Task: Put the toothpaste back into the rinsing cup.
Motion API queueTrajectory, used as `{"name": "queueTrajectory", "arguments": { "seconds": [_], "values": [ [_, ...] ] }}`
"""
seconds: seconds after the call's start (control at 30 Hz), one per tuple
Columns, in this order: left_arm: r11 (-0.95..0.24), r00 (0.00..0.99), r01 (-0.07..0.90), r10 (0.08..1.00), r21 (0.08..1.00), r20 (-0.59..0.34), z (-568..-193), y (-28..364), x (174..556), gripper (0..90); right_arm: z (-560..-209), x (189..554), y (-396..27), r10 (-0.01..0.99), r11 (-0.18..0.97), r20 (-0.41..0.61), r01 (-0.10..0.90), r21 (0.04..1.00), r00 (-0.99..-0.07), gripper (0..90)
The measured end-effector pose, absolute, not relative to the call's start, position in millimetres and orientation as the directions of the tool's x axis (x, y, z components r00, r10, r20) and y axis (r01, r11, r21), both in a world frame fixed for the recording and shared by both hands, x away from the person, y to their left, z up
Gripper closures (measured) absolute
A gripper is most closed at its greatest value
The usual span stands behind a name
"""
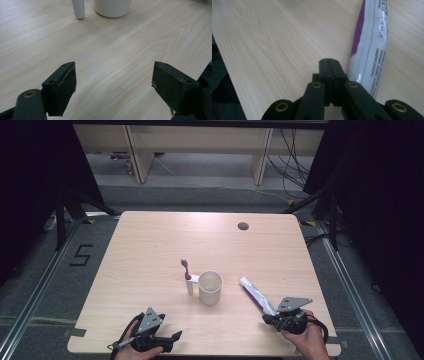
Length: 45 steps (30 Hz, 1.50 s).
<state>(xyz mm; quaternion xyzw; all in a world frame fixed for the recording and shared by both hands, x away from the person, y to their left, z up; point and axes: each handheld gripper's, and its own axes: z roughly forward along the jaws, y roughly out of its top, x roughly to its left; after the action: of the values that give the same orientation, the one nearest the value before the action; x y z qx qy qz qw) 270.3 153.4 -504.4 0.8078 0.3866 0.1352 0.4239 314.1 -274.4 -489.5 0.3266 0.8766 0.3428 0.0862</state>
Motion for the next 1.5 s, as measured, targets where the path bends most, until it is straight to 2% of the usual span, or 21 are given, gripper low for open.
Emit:
{"name": "queueTrajectory", "arguments": {
  "seconds": [0.07,0.13,0.17,0.47,0.6,0.87,0.93,1.0,1.07,1.17,1.27,1.4,1.5],
  "values": [
    [-0.375,0.673,0.506,0.735,0.777,-0.083,-503.7,154.8,270.8,19.4,-490.7,313.7,-274.4,0.639,0.552,0.064,0.514,0.657,-0.767,89.7],
    [-0.341,0.666,0.512,0.737,0.788,-0.114,-504.8,151.5,269.6,19.6,-491.0,314.8,-277.9,0.643,0.563,0.049,0.515,0.647,-0.764,90.0],
    [-0.368,0.677,0.504,0.730,0.781,-0.093,-504.1,153.4,270.4,19.6,-491.7,314.7,-278.2,0.652,0.548,0.056,0.520,0.655,-0.756,90.0],
    [-0.360,0.674,0.507,0.732,0.783,-0.101,-503.4,153.4,269.5,19.9,-489.3,320.1,-292.9,0.678,0.552,0.028,0.534,0.641,-0.735,90.0],
    [-0.371,0.677,0.505,0.730,0.779,-0.091,-503.4,153.6,271.0,20.0,-489.7,326.5,-303.4,0.717,0.522,0.024,0.559,0.644,-0.697,90.0],
    [-0.373,0.681,0.500,0.727,0.781,-0.089,-503.4,152.8,269.2,20.0,-490.0,350.9,-320.8,0.750,0.509,-0.001,0.576,0.639,-0.661,90.0],
    [-0.369,0.683,0.501,0.724,0.783,-0.096,-502.9,151.4,269.3,20.1,-489.0,357.8,-322.2,0.782,0.482,0.017,0.621,0.618,-0.624,90.0],
    [-0.369,0.683,0.502,0.724,0.782,-0.098,-503.0,150.7,269.2,20.1,-488.1,365.4,-324.7,0.780,0.494,0.001,0.617,0.613,-0.626,90.0],
    [-0.366,0.682,0.503,0.725,0.783,-0.099,-503.0,150.3,267.8,20.1,-487.9,367.8,-323.4,0.794,0.471,0.018,0.634,0.613,-0.607,90.0],
    [-0.370,0.683,0.502,0.724,0.782,-0.096,-502.1,151.5,268.8,20.1,-487.9,381.9,-325.9,0.795,0.475,-0.009,0.614,0.630,-0.606,90.0],
    [-0.366,0.682,0.503,0.725,0.783,-0.099,-502.2,151.6,267.7,20.1,-487.3,396.3,-322.7,0.825,0.430,0.013,0.644,0.633,-0.564,90.0],
    [-0.368,0.684,0.499,0.723,0.785,-0.095,-502.6,150.8,267.8,20.1,-487.4,407.2,-320.6,0.834,0.428,0.015,0.664,0.613,-0.552,90.0],
    [-0.368,0.685,0.498,0.722,0.785,-0.096,-502.0,151.2,268.1,20.2,-489.4,423.7,-319.8,0.832,0.438,-0.022,0.631,0.640,-0.555,90.0]
  ]
}}
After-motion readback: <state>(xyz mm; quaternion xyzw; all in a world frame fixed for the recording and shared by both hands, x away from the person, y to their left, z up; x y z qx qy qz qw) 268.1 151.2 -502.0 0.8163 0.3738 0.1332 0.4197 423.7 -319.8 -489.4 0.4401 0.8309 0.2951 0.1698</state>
